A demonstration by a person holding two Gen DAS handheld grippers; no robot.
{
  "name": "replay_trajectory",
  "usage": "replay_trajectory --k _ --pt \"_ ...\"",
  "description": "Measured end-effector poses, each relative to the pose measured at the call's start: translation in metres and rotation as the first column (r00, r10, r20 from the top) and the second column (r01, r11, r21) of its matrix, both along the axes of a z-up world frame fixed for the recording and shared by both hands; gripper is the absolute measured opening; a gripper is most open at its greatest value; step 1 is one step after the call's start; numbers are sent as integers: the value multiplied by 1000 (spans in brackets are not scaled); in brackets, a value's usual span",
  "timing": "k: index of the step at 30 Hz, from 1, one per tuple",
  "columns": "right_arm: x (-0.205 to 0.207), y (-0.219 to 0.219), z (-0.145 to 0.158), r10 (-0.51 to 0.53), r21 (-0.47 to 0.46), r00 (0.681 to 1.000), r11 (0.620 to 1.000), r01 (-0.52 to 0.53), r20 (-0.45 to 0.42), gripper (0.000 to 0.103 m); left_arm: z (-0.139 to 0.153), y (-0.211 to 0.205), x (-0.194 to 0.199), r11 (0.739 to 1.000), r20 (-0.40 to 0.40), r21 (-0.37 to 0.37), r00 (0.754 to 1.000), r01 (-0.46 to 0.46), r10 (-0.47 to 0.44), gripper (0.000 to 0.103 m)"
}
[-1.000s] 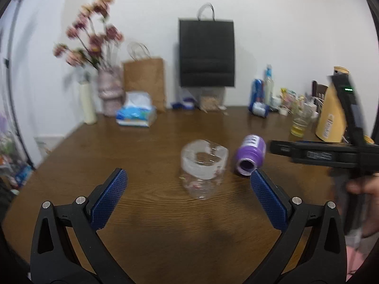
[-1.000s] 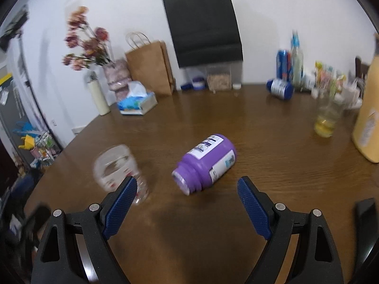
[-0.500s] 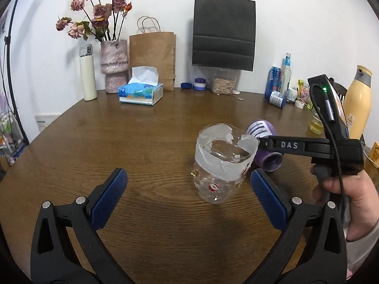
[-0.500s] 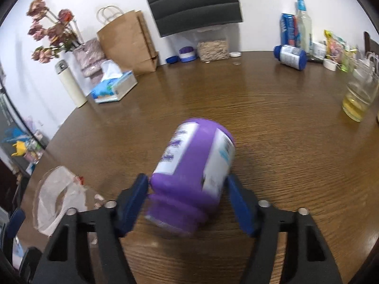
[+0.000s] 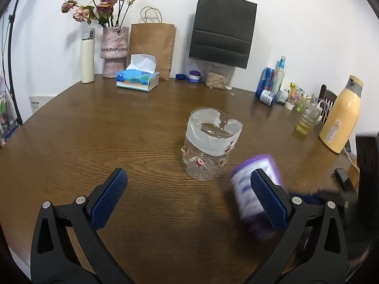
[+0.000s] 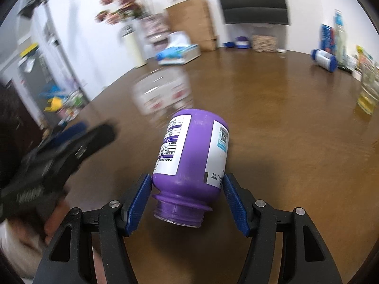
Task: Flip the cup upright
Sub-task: 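Close the right tool on the purple bottle and lift it, then bring the left tool to the bottle and grasp it while the right tool releases it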
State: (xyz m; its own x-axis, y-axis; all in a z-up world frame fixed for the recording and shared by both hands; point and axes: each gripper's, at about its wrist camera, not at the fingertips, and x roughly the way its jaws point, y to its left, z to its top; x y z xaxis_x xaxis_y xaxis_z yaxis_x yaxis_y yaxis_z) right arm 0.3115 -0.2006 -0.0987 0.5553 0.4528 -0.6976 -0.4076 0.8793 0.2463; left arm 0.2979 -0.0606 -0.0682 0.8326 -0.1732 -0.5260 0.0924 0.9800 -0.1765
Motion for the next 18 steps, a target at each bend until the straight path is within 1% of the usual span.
replay_trajectory --k 4,7,9,10,12,14,15,17,18 --pt "-19 34 -1 139 17 990 990 -139 11 67 2 9 -4 998 -19 -57 999 26 -27 103" --pt "-26 60 -1 220 -10 975 976 -220 32 67 -1 25 -2 996 -53 -84 998 -37 33 102" --pt "-28 74 -2 265 -16 963 964 -265 39 67 -5 34 -1 992 -69 -113 996 -58 50 97" --pt "-29 80 -1 284 -22 958 959 -284 43 67 -6 38 -1 991 -72 -124 996 -55 46 95" --pt "-31 87 -1 318 -42 947 948 -316 52 67 -8 40 0 991 -78 -125 996 -44 34 91" --pt "-33 92 -1 346 -61 936 938 -342 62 67 -8 40 1 990 -73 -141 997 -8 -2 89" --pt "-33 93 -1 351 -72 934 935 -347 68 67 -9 39 2 990 -72 -140 997 5 -15 82" --pt "-31 88 -2 332 -86 940 942 -325 74 67 -12 39 4 994 -85 -110 996 -11 1 71" --pt "-30 84 -2 312 -89 947 948 -305 78 67 -15 41 7 996 -99 -90 995 -19 10 68"
